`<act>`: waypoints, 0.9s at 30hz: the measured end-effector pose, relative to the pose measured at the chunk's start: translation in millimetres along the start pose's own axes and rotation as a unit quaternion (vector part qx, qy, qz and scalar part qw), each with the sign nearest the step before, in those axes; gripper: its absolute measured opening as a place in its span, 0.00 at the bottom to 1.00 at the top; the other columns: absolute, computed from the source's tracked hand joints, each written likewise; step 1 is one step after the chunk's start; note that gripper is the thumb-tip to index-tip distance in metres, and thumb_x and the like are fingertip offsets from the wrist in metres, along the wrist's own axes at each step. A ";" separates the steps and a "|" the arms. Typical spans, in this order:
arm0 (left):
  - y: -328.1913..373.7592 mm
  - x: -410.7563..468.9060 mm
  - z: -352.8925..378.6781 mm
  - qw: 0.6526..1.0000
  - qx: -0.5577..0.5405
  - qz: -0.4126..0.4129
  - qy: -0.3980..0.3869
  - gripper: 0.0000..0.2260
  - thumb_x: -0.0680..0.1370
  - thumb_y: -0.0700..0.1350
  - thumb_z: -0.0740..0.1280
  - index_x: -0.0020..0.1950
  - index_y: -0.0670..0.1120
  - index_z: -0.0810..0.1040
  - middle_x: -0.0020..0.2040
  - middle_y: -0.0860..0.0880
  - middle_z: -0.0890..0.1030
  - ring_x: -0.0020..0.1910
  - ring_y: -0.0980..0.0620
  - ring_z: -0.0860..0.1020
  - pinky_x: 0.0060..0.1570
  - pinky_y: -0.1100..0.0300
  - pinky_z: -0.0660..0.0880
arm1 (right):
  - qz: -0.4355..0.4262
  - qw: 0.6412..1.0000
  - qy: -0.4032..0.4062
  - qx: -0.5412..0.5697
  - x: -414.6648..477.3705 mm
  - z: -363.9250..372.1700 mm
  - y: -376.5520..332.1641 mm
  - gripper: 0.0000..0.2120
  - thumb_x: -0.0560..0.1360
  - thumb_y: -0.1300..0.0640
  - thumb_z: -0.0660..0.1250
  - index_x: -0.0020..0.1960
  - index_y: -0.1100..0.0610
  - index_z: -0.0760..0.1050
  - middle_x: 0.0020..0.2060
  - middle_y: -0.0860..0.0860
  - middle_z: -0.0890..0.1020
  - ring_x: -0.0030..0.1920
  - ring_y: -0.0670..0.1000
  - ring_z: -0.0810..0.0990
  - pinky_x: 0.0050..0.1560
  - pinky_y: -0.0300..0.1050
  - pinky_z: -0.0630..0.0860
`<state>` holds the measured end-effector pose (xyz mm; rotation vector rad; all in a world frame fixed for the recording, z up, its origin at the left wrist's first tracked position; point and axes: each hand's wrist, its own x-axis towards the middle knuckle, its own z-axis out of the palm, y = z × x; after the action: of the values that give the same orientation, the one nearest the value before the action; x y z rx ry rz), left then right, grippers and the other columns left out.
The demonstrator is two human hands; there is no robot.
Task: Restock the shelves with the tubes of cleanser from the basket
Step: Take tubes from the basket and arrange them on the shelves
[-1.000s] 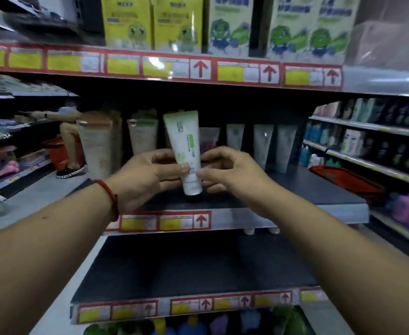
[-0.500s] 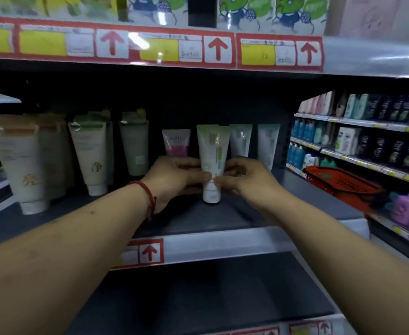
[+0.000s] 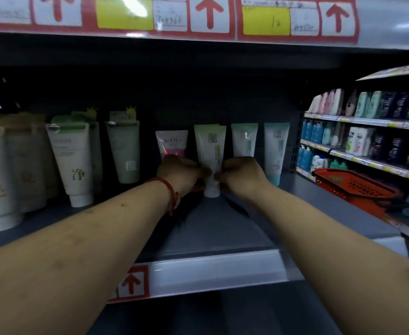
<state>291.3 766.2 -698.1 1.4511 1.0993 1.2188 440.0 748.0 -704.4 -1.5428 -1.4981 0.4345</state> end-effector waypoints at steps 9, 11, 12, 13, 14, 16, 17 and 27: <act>4.8 -3.3 -9.7 0.999 0.040 -0.017 -0.009 0.13 0.71 0.32 0.76 0.53 0.30 0.80 0.52 0.33 0.83 0.51 0.38 0.84 0.54 0.41 0.81 | 0.016 0.999 -0.005 -0.046 -5.1 -3.2 -8.3 0.10 0.75 0.58 0.72 0.48 0.66 0.82 0.43 0.58 0.83 0.47 0.54 0.81 0.37 0.40 0.72; 8.1 -14.7 -16.8 0.996 0.093 0.000 -0.012 0.12 0.70 0.34 0.77 0.50 0.31 0.80 0.54 0.31 0.82 0.55 0.35 0.82 0.56 0.40 0.80 | 0.000 0.996 -0.001 -0.086 -18.0 -8.4 -10.9 0.10 0.75 0.56 0.71 0.48 0.64 0.81 0.44 0.56 0.83 0.48 0.53 0.80 0.34 0.37 0.71; 11.8 -23.1 -21.4 0.991 0.136 0.013 -0.010 0.10 0.70 0.37 0.78 0.47 0.35 0.81 0.54 0.33 0.82 0.55 0.35 0.82 0.58 0.41 0.79 | -0.010 0.994 -0.004 -0.105 -25.8 -11.0 -12.6 0.08 0.75 0.55 0.71 0.48 0.61 0.80 0.44 0.54 0.82 0.48 0.52 0.79 0.34 0.37 0.69; 16.0 -32.3 -27.1 0.981 0.190 0.028 -0.004 0.08 0.71 0.40 0.78 0.45 0.41 0.81 0.53 0.36 0.83 0.54 0.38 0.82 0.59 0.43 0.79 | -0.019 0.993 -0.009 -0.119 -35.0 -13.7 -15.4 0.08 0.75 0.55 0.71 0.51 0.59 0.80 0.46 0.52 0.82 0.50 0.52 0.79 0.37 0.38 0.70; 20.3 -42.6 -34.4 0.966 0.254 0.048 -0.001 0.08 0.71 0.43 0.78 0.45 0.44 0.81 0.52 0.40 0.84 0.53 0.41 0.82 0.59 0.47 0.79 | -0.028 0.991 -0.014 -0.127 -45.0 -15.9 -19.2 0.11 0.75 0.55 0.71 0.56 0.57 0.79 0.50 0.52 0.82 0.53 0.52 0.79 0.43 0.39 0.72; 27.7 -62.3 -49.4 0.933 0.350 0.082 -0.003 0.11 0.73 0.47 0.77 0.50 0.42 0.83 0.50 0.44 0.85 0.52 0.45 0.82 0.56 0.51 0.78 | -0.047 0.989 -0.020 -0.141 -65.6 -18.8 -28.9 0.19 0.75 0.55 0.71 0.65 0.57 0.76 0.58 0.53 0.82 0.59 0.53 0.79 0.54 0.42 0.75; 31.2 -73.2 -57.5 0.925 0.369 0.094 -0.004 0.11 0.73 0.48 0.76 0.51 0.43 0.82 0.49 0.46 0.85 0.51 0.46 0.82 0.53 0.53 0.78 | -0.059 0.987 -0.022 -0.151 -77.2 -19.0 -35.3 0.21 0.76 0.54 0.71 0.67 0.57 0.75 0.61 0.54 0.81 0.61 0.54 0.79 0.56 0.42 0.74; 35.1 -203.8 -135.2 0.854 0.485 0.188 -0.014 0.27 0.73 0.53 0.76 0.69 0.47 0.75 0.62 0.47 0.81 0.61 0.49 0.78 0.61 0.57 0.74 | -0.146 0.970 -0.073 -0.180 -213.3 7.3 -97.4 0.26 0.76 0.52 0.72 0.71 0.56 0.71 0.64 0.56 0.77 0.63 0.54 0.76 0.62 0.46 0.74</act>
<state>136.9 573.6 -686.8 2.5334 1.5637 0.8823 333.4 539.0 -702.9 -1.5501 -1.9691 0.1074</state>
